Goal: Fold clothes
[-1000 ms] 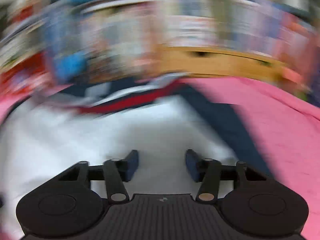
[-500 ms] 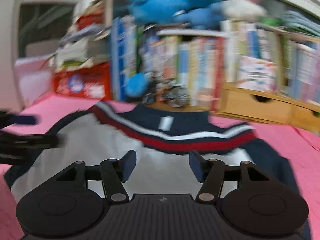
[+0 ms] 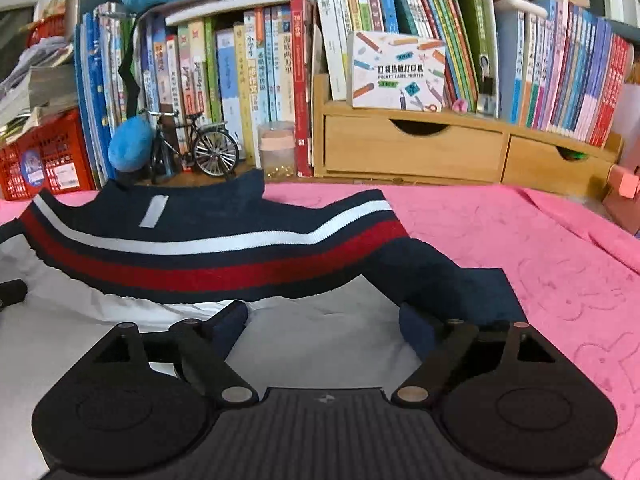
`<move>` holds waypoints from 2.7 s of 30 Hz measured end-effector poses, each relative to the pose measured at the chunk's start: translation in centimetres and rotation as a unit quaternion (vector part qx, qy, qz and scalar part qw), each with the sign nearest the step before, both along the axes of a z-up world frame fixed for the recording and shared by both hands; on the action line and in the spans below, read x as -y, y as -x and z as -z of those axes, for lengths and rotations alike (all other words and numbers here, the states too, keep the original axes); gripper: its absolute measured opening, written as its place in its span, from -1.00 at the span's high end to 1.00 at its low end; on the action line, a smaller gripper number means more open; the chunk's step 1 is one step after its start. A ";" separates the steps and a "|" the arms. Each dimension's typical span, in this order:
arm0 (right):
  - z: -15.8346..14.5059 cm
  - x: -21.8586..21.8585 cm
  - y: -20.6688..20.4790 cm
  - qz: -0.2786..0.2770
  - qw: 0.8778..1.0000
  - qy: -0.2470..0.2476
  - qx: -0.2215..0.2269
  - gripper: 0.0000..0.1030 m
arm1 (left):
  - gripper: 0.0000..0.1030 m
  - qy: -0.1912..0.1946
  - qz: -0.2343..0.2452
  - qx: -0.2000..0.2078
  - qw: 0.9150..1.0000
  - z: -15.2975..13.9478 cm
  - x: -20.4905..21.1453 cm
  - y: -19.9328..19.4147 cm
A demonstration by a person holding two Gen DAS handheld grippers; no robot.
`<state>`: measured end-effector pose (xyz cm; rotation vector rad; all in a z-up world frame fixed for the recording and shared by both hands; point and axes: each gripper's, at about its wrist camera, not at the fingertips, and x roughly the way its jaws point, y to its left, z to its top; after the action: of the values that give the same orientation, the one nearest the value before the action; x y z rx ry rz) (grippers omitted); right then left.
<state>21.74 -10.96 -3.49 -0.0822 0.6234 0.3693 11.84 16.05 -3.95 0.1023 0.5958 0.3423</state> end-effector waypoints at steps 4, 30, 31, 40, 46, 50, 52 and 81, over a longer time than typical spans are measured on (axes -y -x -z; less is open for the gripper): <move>0.3 -2.4 -0.9 0.025 0.997 0.067 0.017 -0.99 | -1.00 -0.032 -0.007 -0.004 0.999 -0.1 0.8 -0.4; 0.6 -3.3 18.5 -0.038 0.999 0.002 -0.012 -1.00 | -0.91 -0.081 0.093 -0.046 0.991 -1.2 11.4 7.1; 0.7 -3.4 18.6 -0.037 0.999 0.003 -0.011 -1.00 | -0.91 -0.082 0.098 -0.055 0.990 -1.0 11.6 6.6; 0.8 -3.3 18.7 -0.035 0.999 -0.003 -0.012 -1.00 | -0.97 -0.103 0.099 -0.095 0.985 -0.3 11.8 1.2; 0.7 -3.2 18.9 -0.028 1.000 -0.009 -0.009 -1.00 | -1.00 -0.101 0.066 -0.115 0.986 -0.4 10.7 -4.0; 0.7 -2.8 18.8 -0.027 0.999 -0.019 -0.010 -1.00 | -1.00 -0.100 0.042 -0.126 0.986 -0.4 9.7 -7.5; 0.7 -2.7 18.8 -0.026 0.999 -0.023 -0.010 -1.00 | -1.00 -0.109 0.044 -0.128 0.985 -0.4 9.8 -8.2; 0.8 -2.8 18.9 -0.020 0.999 -0.042 -0.010 -1.00 | -0.96 -0.079 0.083 -0.103 0.988 -0.8 10.4 -7.6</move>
<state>2.82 -8.16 -4.33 -0.0103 0.6263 0.4343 19.42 5.63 -3.18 0.3418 0.7590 0.2185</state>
